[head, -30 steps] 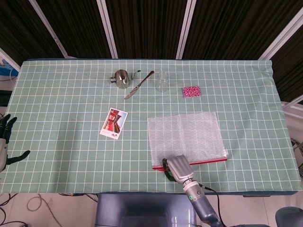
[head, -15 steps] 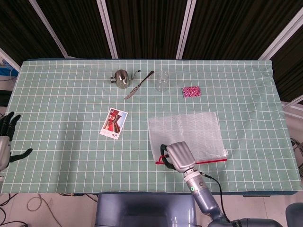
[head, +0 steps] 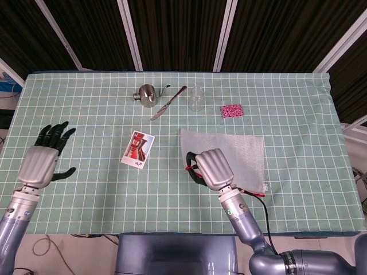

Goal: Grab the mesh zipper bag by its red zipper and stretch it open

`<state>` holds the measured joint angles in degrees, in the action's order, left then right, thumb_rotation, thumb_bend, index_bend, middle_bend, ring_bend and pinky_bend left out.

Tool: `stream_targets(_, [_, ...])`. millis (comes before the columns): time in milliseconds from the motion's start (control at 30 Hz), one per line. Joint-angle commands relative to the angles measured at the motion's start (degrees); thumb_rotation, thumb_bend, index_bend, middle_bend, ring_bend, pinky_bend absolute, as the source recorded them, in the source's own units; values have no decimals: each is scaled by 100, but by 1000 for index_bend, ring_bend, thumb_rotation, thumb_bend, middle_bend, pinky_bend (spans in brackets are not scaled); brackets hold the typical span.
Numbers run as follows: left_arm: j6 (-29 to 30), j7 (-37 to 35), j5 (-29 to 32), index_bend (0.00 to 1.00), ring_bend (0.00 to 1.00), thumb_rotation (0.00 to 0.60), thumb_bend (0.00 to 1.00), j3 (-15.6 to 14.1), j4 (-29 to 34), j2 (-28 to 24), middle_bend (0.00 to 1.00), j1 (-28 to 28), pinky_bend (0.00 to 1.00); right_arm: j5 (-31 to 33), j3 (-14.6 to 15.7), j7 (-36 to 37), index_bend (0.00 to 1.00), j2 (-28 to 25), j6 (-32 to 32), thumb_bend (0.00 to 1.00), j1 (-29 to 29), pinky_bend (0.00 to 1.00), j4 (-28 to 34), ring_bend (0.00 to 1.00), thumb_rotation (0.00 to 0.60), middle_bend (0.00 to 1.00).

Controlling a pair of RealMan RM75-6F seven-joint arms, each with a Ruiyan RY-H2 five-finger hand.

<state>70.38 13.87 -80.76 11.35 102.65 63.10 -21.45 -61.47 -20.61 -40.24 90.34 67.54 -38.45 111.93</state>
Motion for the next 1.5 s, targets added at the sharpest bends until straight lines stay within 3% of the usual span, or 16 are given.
stream_targets(33, [-592,484,111,155,0,600,167,279,273,34,0,-633,0,104,-59,-75,645,-48,8,621,-99,946,98,1000,600,1000])
stream_targets(333, [-1636,836,672,243,0,600,202,806,234,535,7,-1888,0,312,-92,-192,649,-80,131,621,-302,945,254,1000,600,1000])
stream_targets(633, [-2347,995,1278,312,0,600,234,749,96,1030,27,-2673,0,473,-52,-251,649,-3,267,625,-484,946,269,1000,600,1000])
stream_targets(1033, [-2413,1060,1650,363,0,600,269,585,-261,1671,50,-3165,0,584,32,-249,651,41,422,633,-620,945,238,1000,600,1000])
stream_targets(1500, [-2230,950,1803,459,0,600,309,378,-422,1985,79,-3327,0,626,112,-136,657,-34,549,641,-670,946,252,1000,600,1000])
